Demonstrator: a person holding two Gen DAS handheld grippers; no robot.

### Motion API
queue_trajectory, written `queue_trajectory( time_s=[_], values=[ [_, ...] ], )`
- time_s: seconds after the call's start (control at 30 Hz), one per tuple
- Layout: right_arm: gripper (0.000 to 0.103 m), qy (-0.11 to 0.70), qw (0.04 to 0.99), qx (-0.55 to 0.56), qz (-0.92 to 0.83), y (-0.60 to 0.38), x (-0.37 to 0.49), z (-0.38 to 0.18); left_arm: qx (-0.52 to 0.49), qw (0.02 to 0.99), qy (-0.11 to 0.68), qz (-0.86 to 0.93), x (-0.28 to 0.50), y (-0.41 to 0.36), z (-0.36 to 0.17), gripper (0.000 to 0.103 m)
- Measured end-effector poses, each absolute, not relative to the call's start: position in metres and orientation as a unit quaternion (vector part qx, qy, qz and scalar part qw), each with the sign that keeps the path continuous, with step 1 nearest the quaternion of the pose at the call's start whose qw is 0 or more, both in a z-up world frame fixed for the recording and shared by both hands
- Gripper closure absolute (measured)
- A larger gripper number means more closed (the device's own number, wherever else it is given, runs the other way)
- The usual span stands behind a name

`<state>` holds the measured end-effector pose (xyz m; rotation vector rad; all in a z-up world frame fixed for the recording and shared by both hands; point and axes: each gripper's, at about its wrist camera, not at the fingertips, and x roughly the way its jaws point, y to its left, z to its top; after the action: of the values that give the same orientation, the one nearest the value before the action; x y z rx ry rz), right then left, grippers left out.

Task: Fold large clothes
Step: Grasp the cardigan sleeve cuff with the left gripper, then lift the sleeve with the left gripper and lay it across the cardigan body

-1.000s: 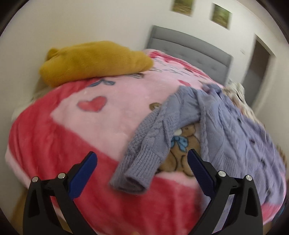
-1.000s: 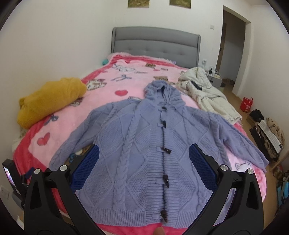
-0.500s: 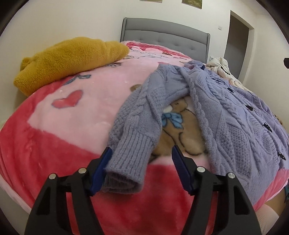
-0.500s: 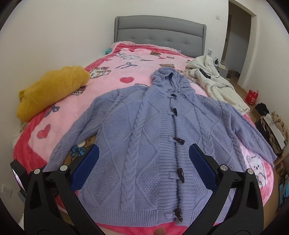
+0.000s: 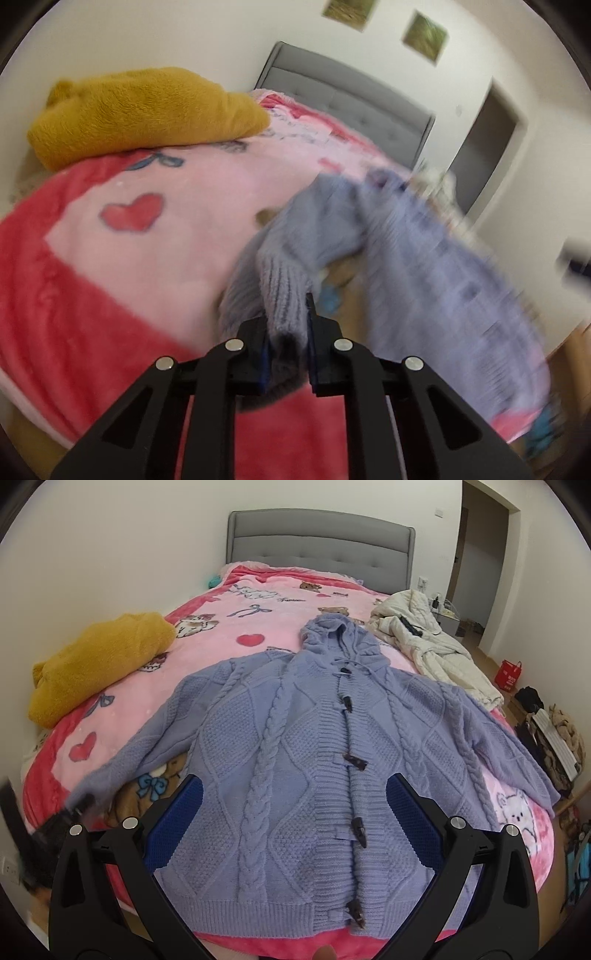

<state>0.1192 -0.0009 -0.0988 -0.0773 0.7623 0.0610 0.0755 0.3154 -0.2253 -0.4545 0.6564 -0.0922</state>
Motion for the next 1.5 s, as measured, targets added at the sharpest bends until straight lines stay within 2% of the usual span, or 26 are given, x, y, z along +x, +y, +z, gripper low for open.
queue_trajectory(
  time_s=[0.17,0.3,0.43,0.6,0.7,0.87,0.93,1.03,1.17,1.27,1.5],
  values=[
    [0.008,0.355,0.935,-0.023,0.011,-0.027,0.111,-0.084,-0.314,0.905,0.272,-0.093,0.107,0.328,-0.15,0.089],
    [0.008,0.343,0.939,-0.003,-0.01,-0.061,0.104,-0.075,-0.307,0.908,0.255,-0.127,0.155,0.302,-0.09,0.089],
    [0.008,0.329,0.943,0.025,-0.043,-0.114,0.091,-0.071,-0.292,0.911,0.233,-0.176,0.202,0.245,-0.03,0.089],
    [0.008,0.326,0.938,0.05,-0.102,-0.19,0.081,-0.081,-0.233,0.91,0.229,-0.254,0.261,0.11,0.026,0.089],
    [0.008,0.337,0.926,0.069,-0.157,-0.247,0.075,-0.095,-0.188,0.908,0.246,-0.283,0.293,0.003,0.017,0.089],
    [0.008,0.355,0.906,0.081,-0.215,-0.304,0.068,-0.117,-0.171,0.878,0.33,-0.302,0.346,-0.134,-0.065,0.089],
    [0.008,0.361,0.9,0.078,-0.232,-0.321,0.065,-0.126,-0.134,0.876,0.345,-0.309,0.358,-0.187,-0.102,0.089],
    [0.008,0.368,0.893,0.077,-0.249,-0.338,0.066,-0.138,-0.088,0.868,0.387,-0.298,0.371,-0.228,-0.164,0.089],
    [0.008,0.385,0.884,0.067,-0.257,-0.345,0.071,-0.153,-0.066,0.869,0.408,-0.272,0.375,-0.236,-0.215,0.089],
    [0.008,0.394,0.879,0.052,-0.263,-0.342,0.076,-0.16,-0.074,0.879,0.396,-0.257,0.384,-0.234,-0.216,0.089],
    [0.008,0.405,0.876,0.055,-0.256,-0.341,0.084,-0.174,-0.121,0.919,0.29,-0.238,0.41,-0.216,-0.117,0.089]
  ],
)
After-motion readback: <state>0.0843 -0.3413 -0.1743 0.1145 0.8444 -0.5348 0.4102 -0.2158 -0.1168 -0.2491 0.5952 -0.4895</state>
